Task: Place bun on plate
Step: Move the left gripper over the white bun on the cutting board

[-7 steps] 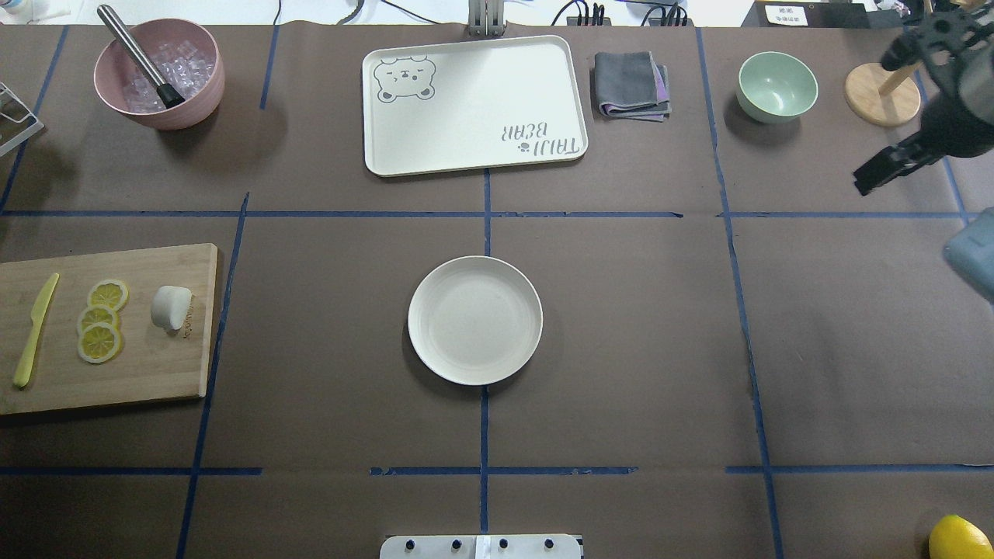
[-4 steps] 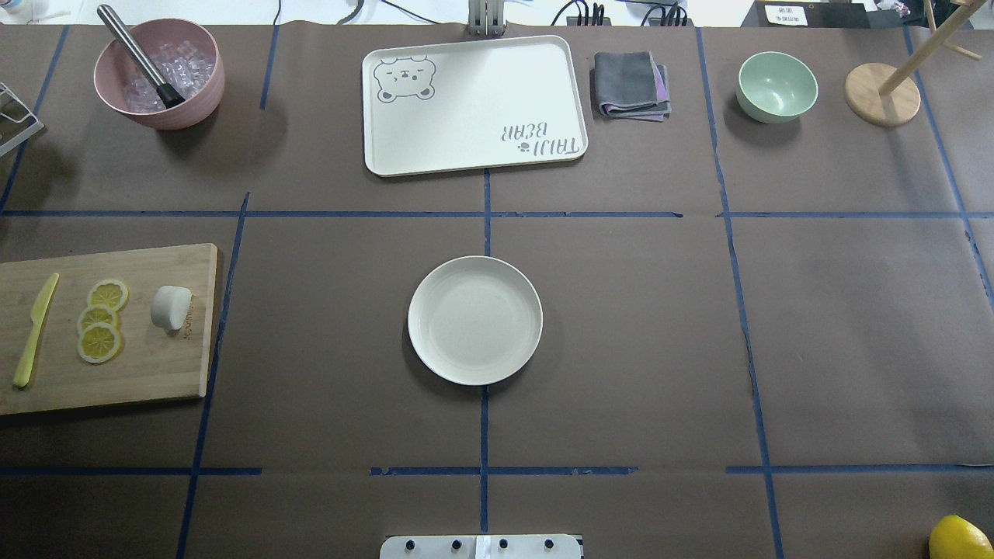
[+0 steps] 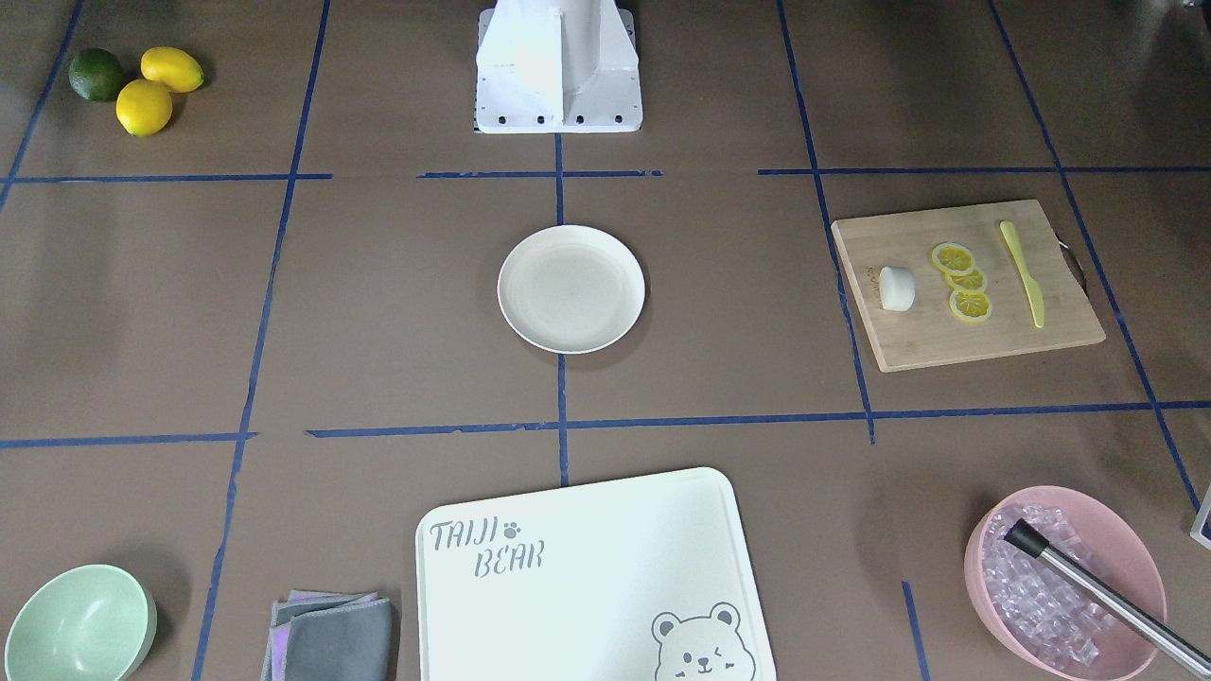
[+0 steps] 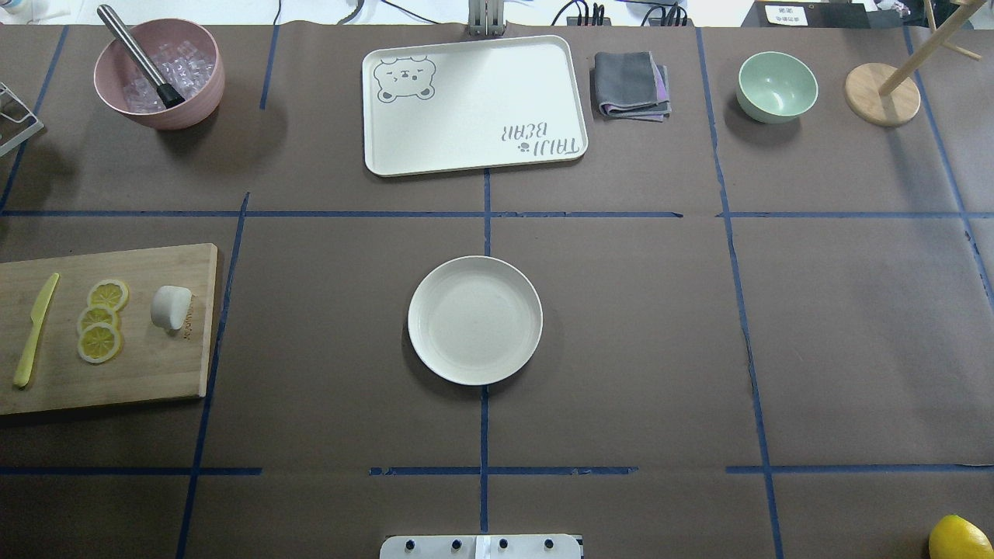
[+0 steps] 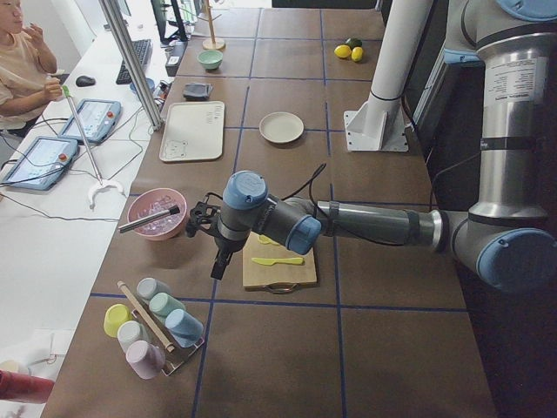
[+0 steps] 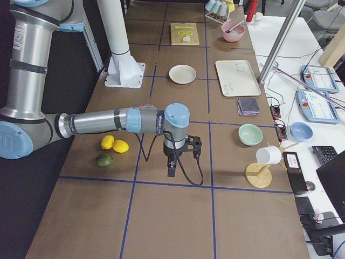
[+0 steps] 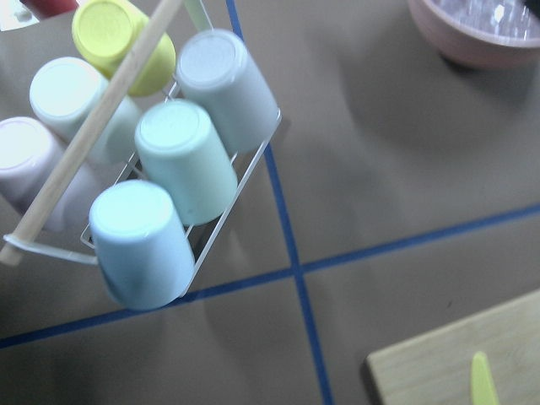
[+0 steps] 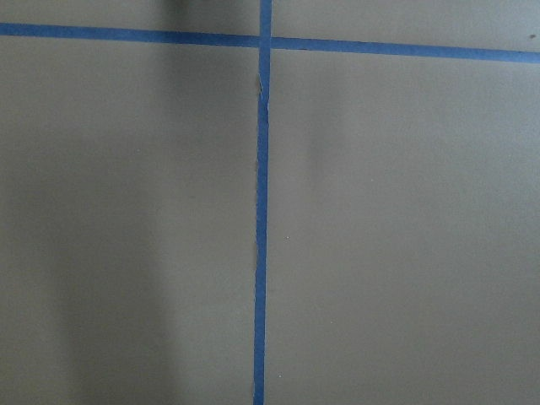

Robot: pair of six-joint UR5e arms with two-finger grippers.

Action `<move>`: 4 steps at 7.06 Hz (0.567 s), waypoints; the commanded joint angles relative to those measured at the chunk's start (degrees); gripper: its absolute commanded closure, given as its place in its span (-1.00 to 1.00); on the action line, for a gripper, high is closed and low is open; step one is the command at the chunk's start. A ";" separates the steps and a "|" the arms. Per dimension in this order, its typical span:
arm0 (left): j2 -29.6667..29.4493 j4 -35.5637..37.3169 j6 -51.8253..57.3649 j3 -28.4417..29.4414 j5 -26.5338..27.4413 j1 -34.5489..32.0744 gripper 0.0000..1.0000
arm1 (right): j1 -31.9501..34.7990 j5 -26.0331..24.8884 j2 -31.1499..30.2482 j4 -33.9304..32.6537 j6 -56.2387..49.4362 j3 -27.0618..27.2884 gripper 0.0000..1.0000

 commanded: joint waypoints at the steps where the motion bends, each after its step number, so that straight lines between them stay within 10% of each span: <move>1: -0.34 -11.63 -11.56 -0.30 -0.39 14.36 -1.00 | 0.06 0.09 0.08 0.09 -0.04 -0.01 -1.00; 4: -3.59 -11.57 -28.79 -1.09 6.94 27.67 -1.00 | 0.06 0.09 -0.09 0.44 -0.04 -0.18 -1.00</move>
